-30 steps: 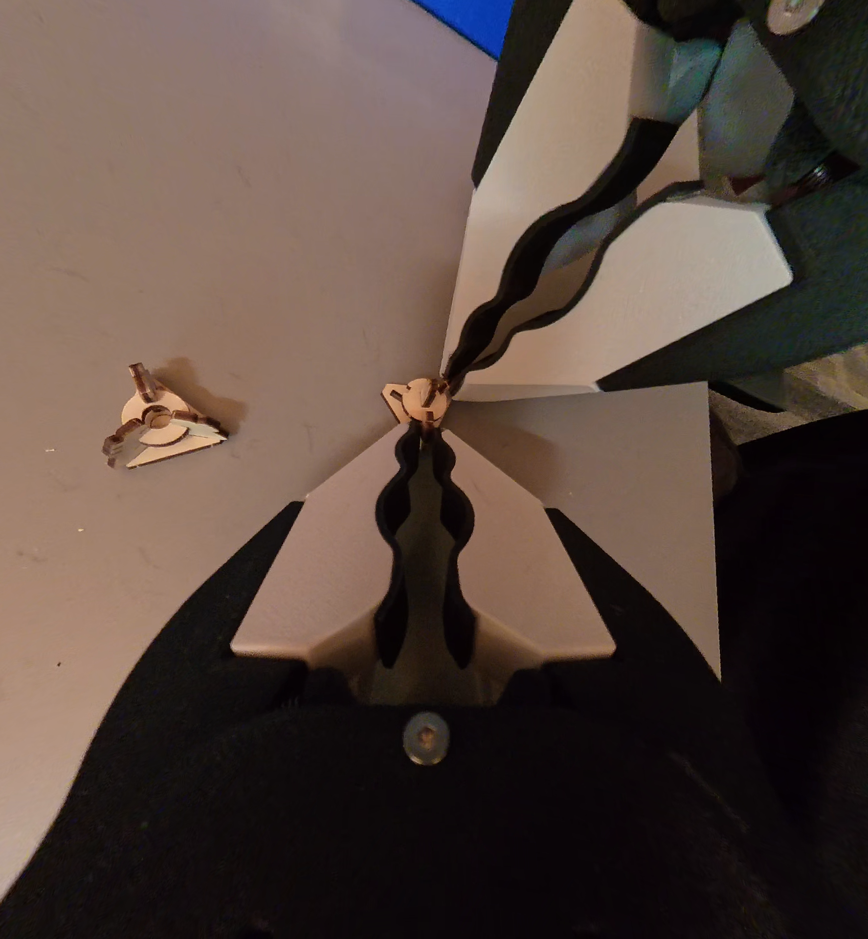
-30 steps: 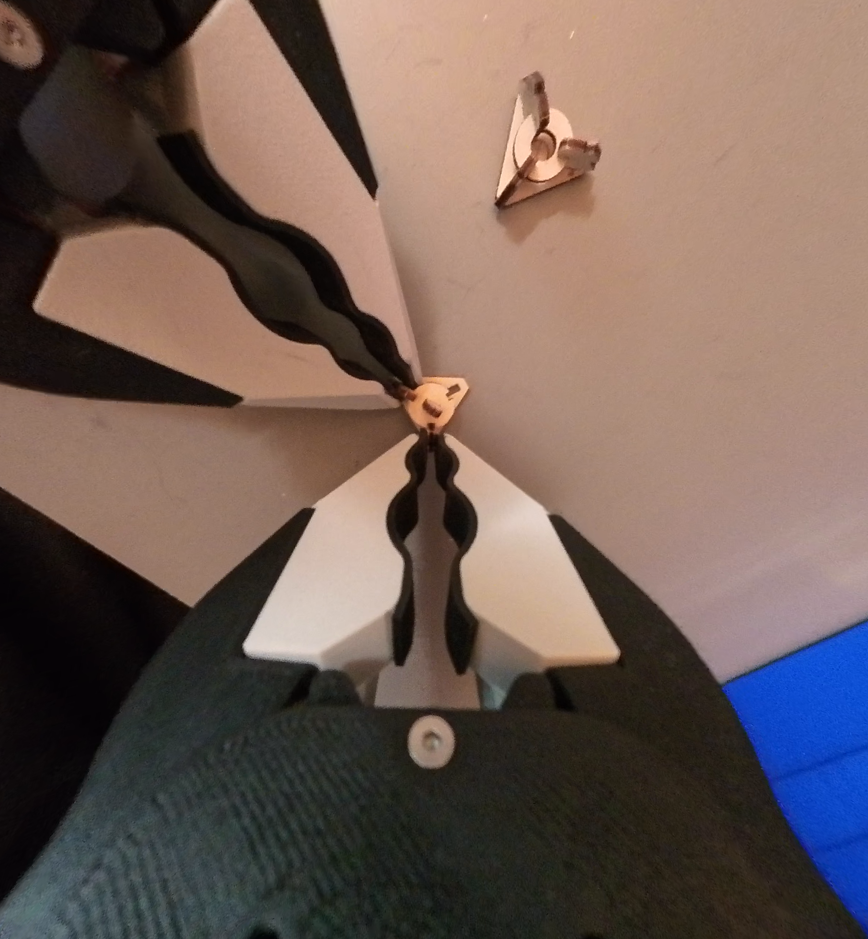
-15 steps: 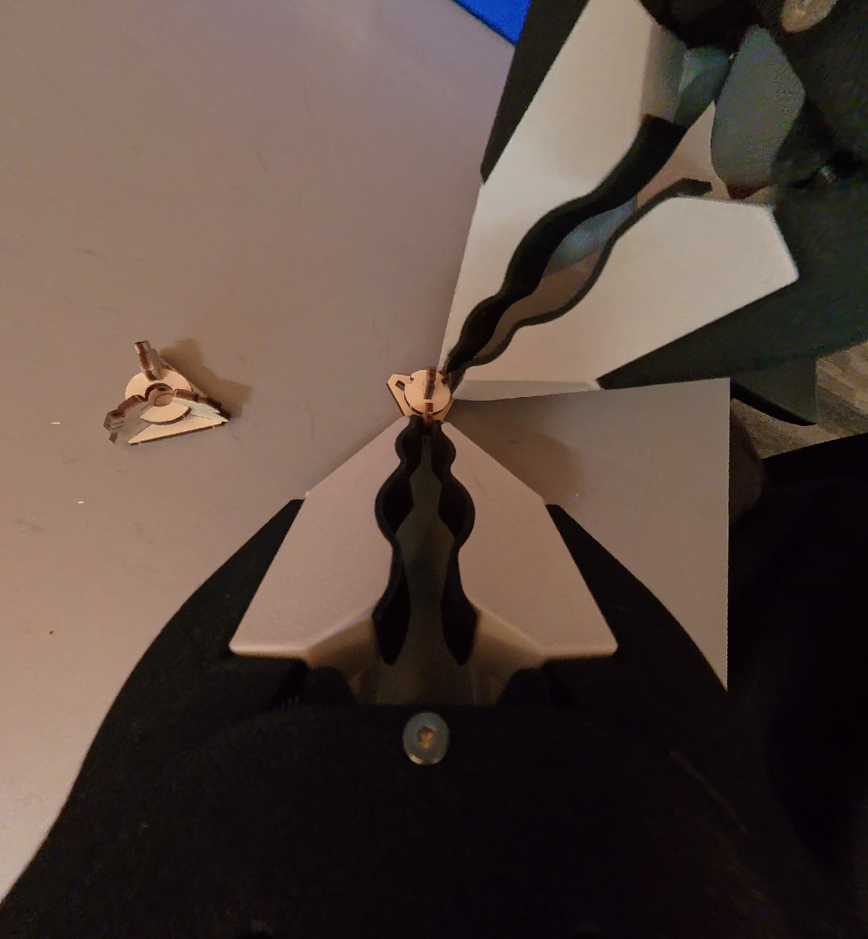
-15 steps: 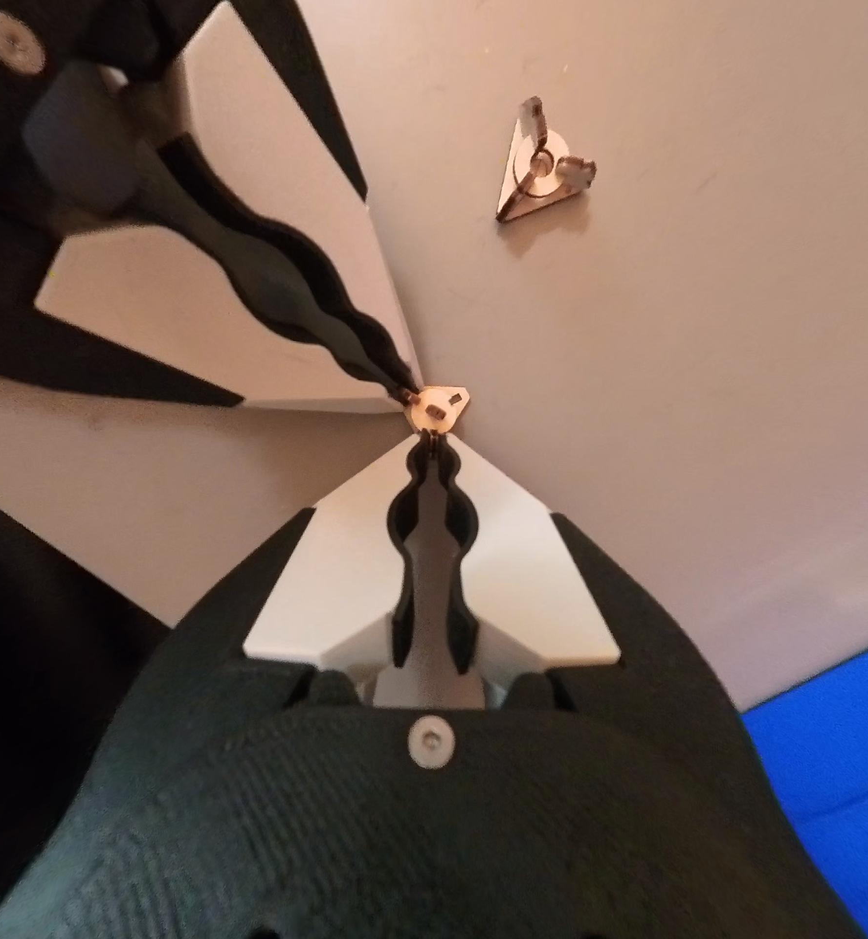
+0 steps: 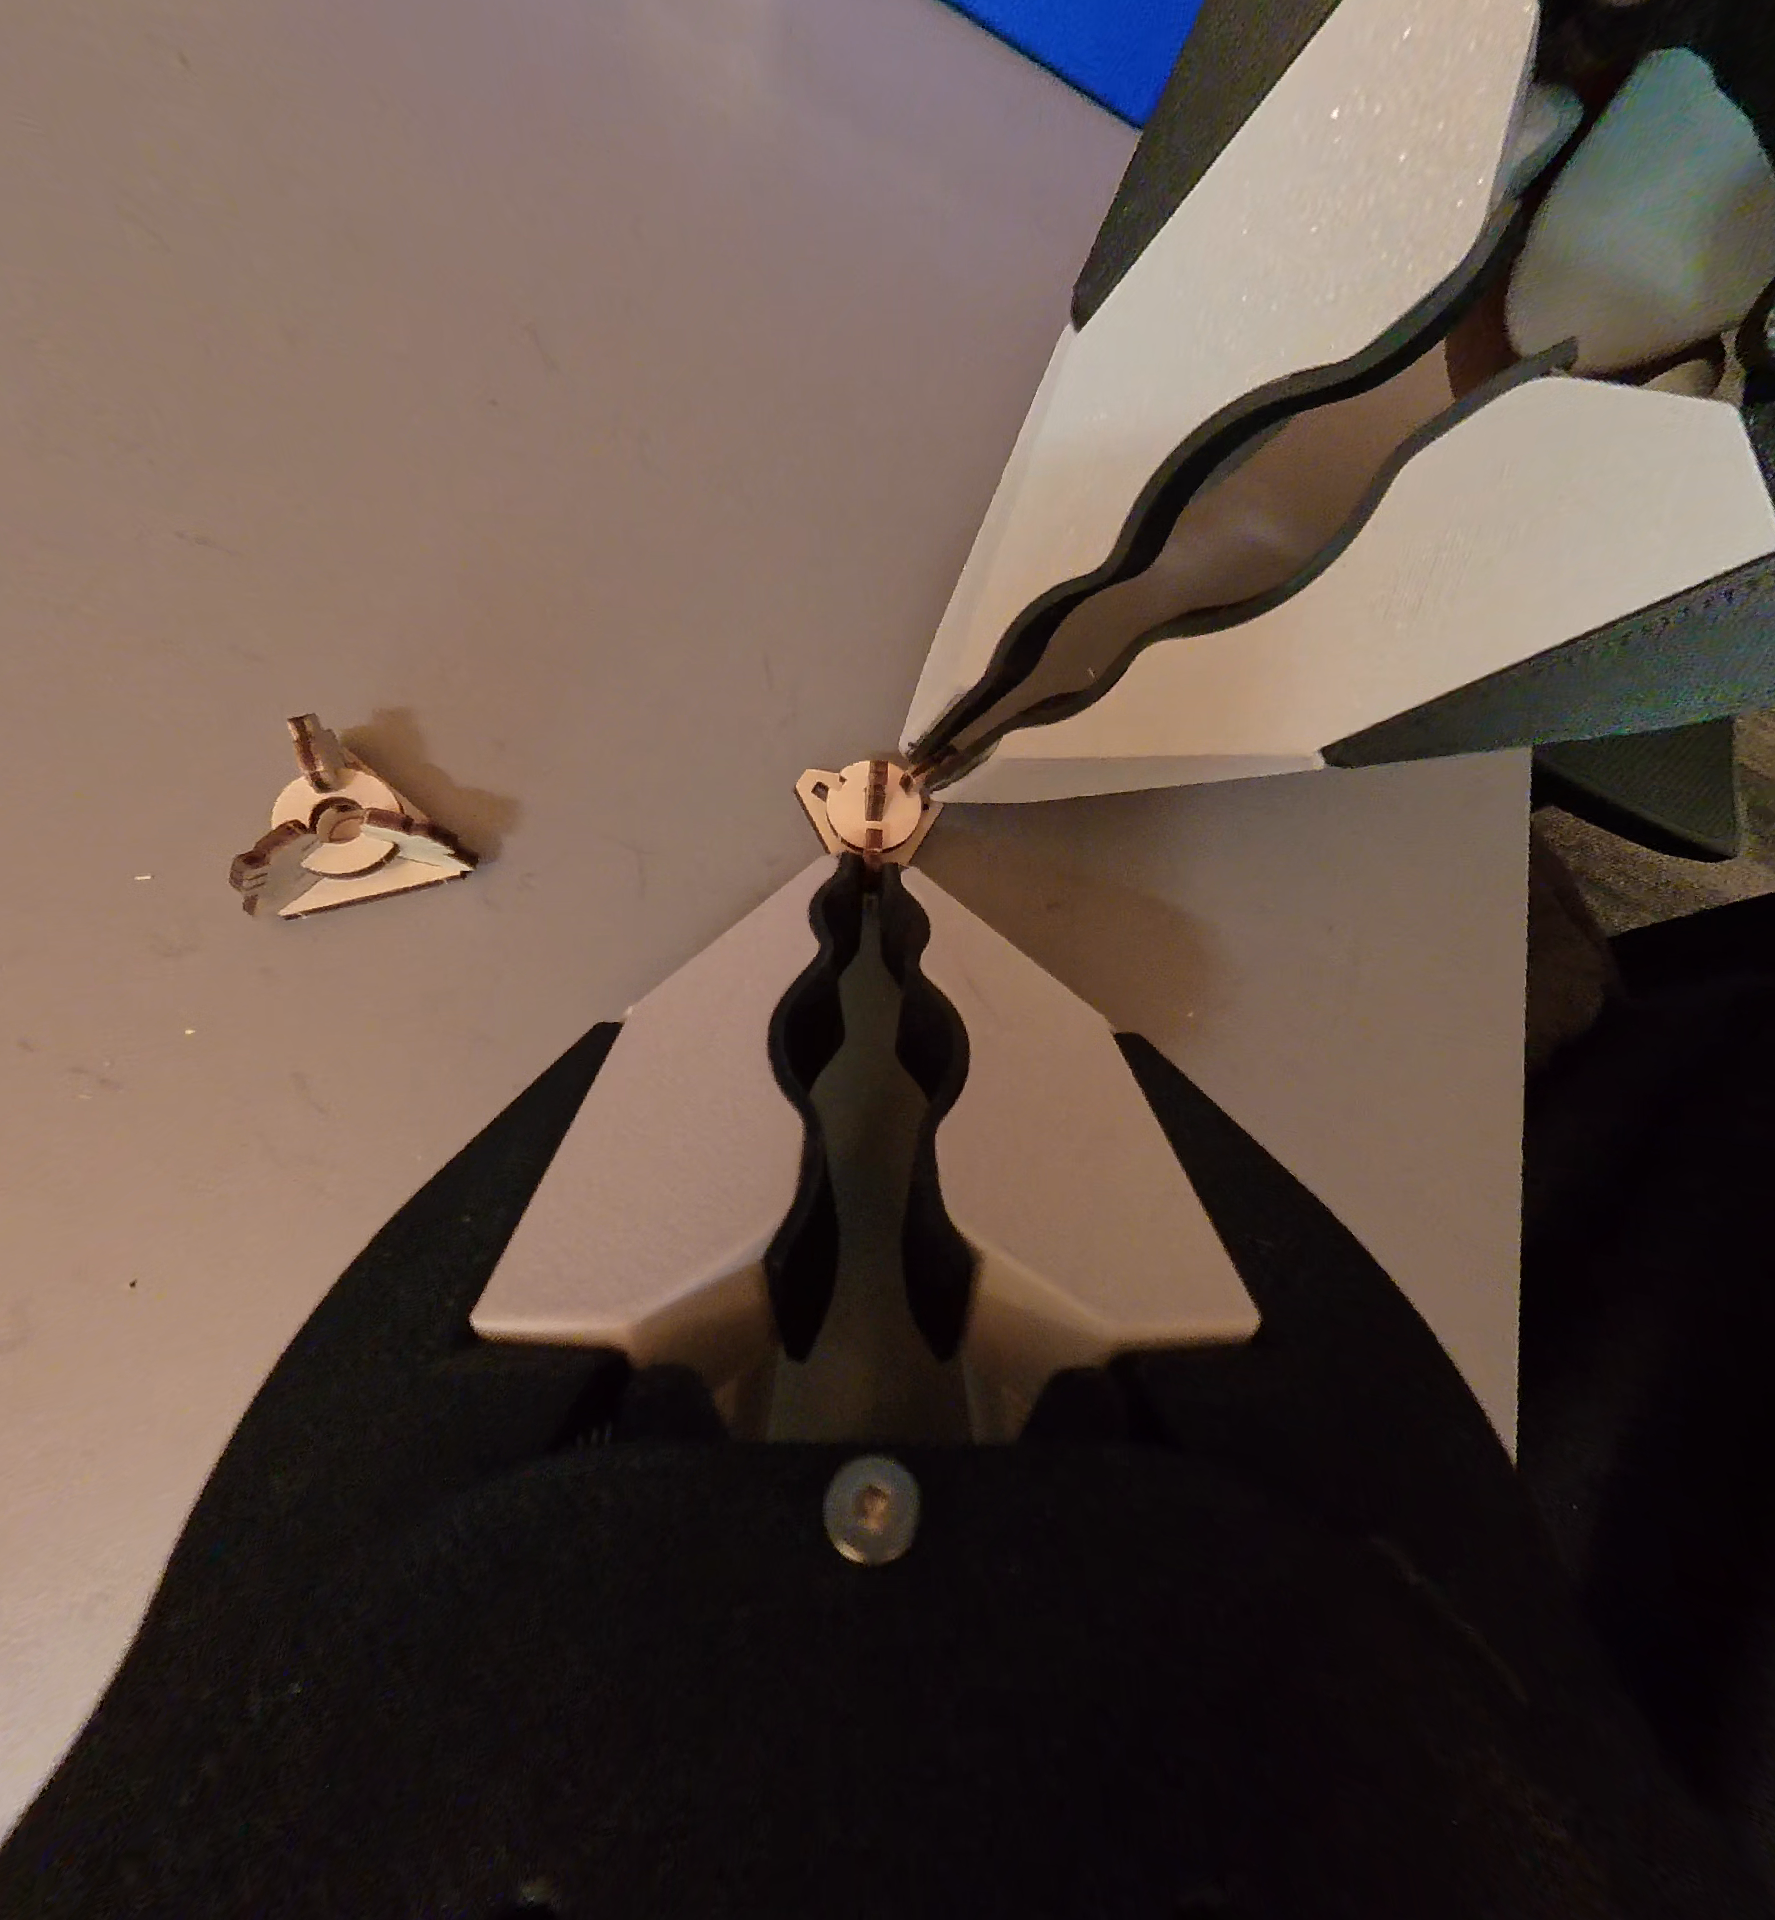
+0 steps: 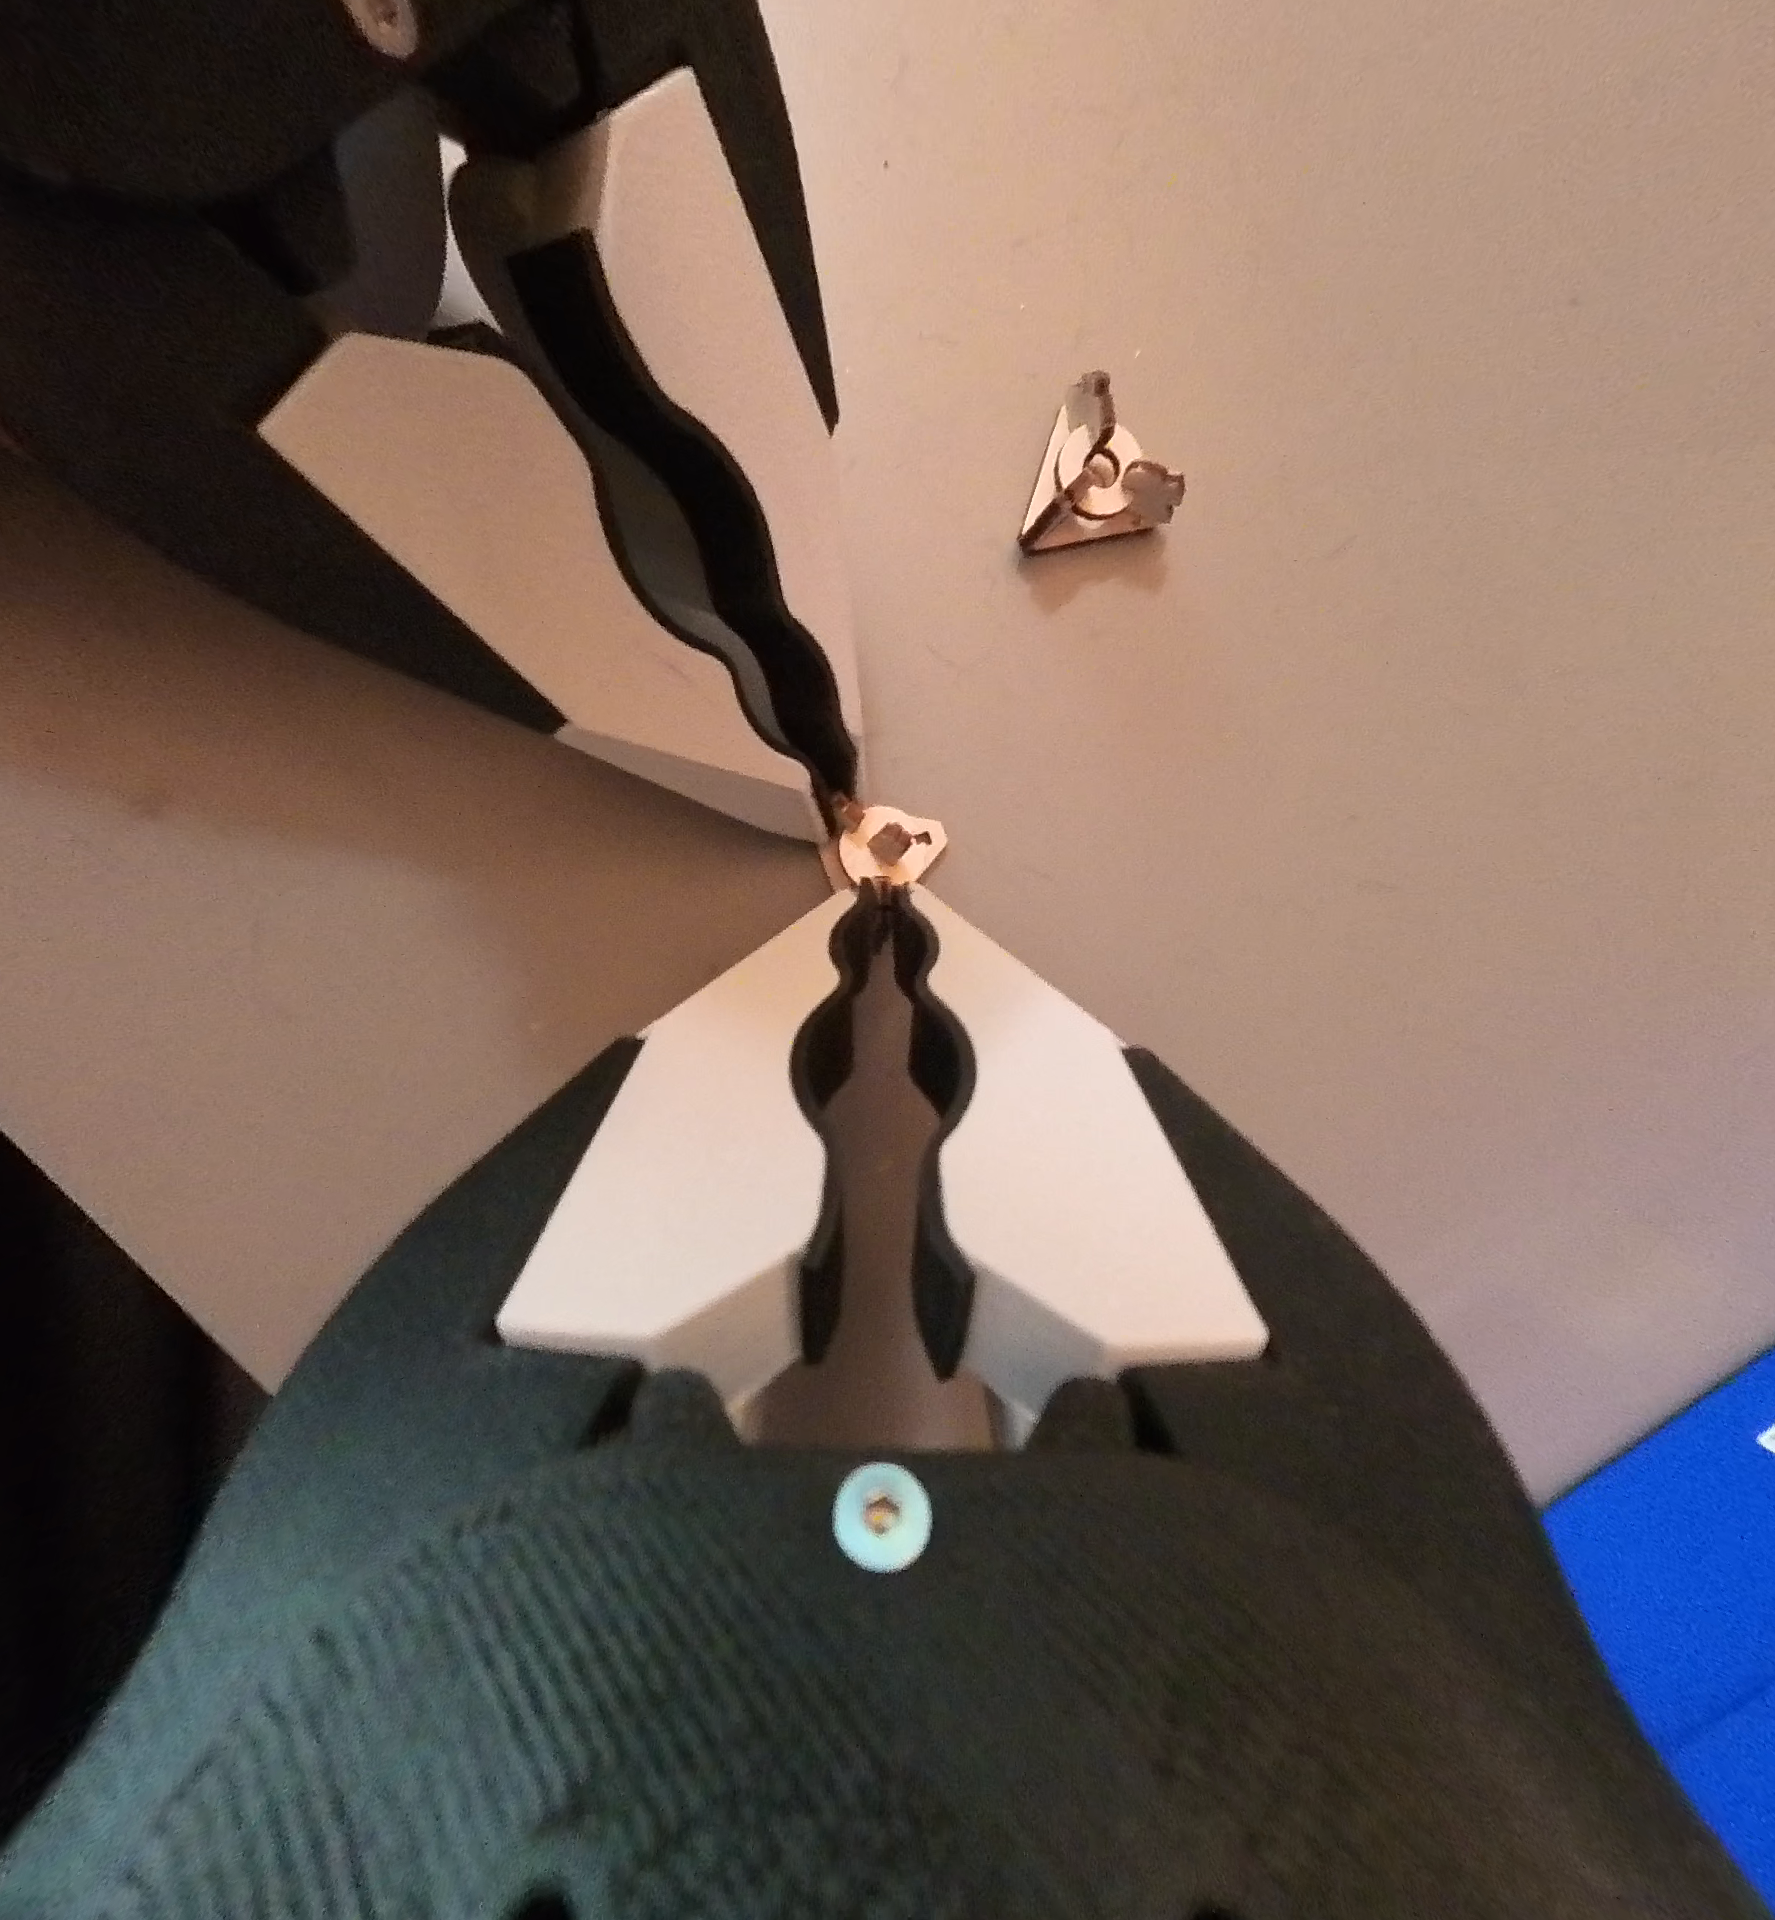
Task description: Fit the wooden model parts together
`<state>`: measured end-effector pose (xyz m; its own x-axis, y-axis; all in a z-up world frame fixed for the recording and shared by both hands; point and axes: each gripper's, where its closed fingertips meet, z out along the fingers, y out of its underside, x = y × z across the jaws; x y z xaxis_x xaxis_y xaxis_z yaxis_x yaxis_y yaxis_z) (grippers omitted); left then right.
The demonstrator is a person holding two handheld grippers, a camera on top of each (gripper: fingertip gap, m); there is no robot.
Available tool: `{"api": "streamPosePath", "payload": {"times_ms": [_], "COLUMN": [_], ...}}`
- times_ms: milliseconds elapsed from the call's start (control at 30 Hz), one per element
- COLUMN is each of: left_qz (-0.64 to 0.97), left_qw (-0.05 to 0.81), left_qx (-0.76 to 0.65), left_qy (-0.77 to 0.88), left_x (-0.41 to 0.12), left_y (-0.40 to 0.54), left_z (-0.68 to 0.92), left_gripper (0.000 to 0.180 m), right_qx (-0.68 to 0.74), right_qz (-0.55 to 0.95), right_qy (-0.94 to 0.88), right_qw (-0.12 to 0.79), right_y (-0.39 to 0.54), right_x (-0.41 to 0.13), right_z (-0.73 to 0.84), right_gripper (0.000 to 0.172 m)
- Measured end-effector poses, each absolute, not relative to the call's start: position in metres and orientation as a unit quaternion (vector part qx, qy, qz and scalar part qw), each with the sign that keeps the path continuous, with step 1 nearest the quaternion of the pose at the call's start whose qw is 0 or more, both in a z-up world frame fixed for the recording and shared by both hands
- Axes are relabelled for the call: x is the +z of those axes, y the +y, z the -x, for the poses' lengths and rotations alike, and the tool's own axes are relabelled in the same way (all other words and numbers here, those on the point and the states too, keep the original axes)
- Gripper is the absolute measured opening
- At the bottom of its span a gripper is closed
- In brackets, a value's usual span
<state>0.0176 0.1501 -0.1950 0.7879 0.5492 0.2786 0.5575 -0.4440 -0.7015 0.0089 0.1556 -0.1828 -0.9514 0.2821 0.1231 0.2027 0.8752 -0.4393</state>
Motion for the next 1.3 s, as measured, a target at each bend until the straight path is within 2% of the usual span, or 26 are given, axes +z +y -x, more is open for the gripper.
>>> {"api": "streamPosePath", "payload": {"times_ms": [333,733,967,1200,1300], "left_qz": [0.853,0.85,0.842,0.831,0.834], "left_qw": [0.409,0.41,0.415,0.421,0.417], "left_qx": [0.005,0.027,0.018,0.006,0.016], "left_qy": [-0.323,-0.328,-0.345,-0.363,-0.361], "left_x": [-0.1951,-0.1954,-0.1951,-0.1949,-0.1953], "left_y": [0.1506,0.1493,0.1493,0.1468,0.1465], "left_z": [-0.0174,-0.0165,-0.0166,-0.0145,-0.0144], "left_gripper": [0.003,0.003,0.003,0.003,0.003], "right_qx": [0.218,0.141,0.138,0.135,0.117], "right_qz": [0.185,0.22,0.248,0.264,0.248], "right_qy": [-0.955,-0.959,-0.954,-0.954,-0.96], "right_qw": [0.073,0.11,0.097,0.037,0.046], "right_y": [0.1575,0.1563,0.1564,0.1528,0.1524], "right_x": [-0.1848,-0.1865,-0.187,-0.1881,-0.1887], "right_z": [-0.0097,-0.0075,-0.0079,-0.0076,-0.0077], "right_gripper": [0.001,0.001,0.001,0.0,0.0]}}
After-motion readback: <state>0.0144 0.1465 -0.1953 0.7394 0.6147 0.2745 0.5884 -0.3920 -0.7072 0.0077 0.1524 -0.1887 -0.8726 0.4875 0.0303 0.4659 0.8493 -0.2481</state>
